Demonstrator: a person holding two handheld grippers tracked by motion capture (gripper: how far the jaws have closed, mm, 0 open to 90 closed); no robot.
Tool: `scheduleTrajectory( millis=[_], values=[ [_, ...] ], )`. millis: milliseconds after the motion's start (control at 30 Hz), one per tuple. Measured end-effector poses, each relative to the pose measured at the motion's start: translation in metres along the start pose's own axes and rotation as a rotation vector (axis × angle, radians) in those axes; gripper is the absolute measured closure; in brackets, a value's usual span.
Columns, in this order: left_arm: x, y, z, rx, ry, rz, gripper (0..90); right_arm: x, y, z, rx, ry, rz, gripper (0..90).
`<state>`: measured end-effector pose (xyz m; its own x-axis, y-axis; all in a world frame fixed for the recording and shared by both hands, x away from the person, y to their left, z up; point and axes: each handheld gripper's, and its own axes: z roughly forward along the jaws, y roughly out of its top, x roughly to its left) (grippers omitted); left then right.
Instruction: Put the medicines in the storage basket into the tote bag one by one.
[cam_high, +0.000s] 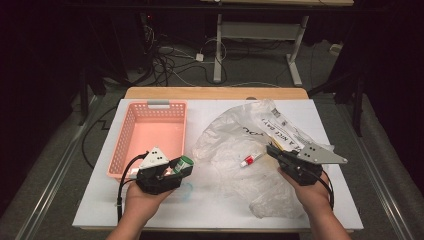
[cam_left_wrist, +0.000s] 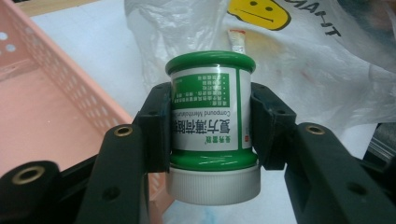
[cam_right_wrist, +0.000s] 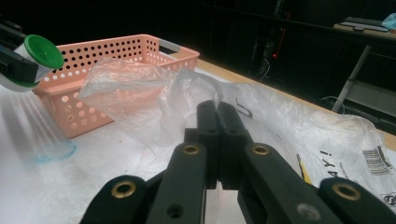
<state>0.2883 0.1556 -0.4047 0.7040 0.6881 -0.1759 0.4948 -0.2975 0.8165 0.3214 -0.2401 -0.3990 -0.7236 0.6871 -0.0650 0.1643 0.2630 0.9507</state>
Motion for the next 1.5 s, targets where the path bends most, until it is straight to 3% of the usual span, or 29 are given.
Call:
scheduleTrajectory(
  millis=[767,1233,1500],
  values=[
    [-0.035,0.005,0.036,0.036,-0.070,0.082,53.5,0.003,0.001,0.002,0.000,0.005,-0.002,90.0],
    [-0.055,0.018,0.078,0.068,-0.114,0.132,53.4,0.004,0.002,0.004,-0.001,0.007,0.000,90.0],
    [-0.063,0.024,0.101,0.063,-0.125,0.138,53.4,0.004,0.002,0.004,-0.003,0.010,0.002,90.0]
  ],
)
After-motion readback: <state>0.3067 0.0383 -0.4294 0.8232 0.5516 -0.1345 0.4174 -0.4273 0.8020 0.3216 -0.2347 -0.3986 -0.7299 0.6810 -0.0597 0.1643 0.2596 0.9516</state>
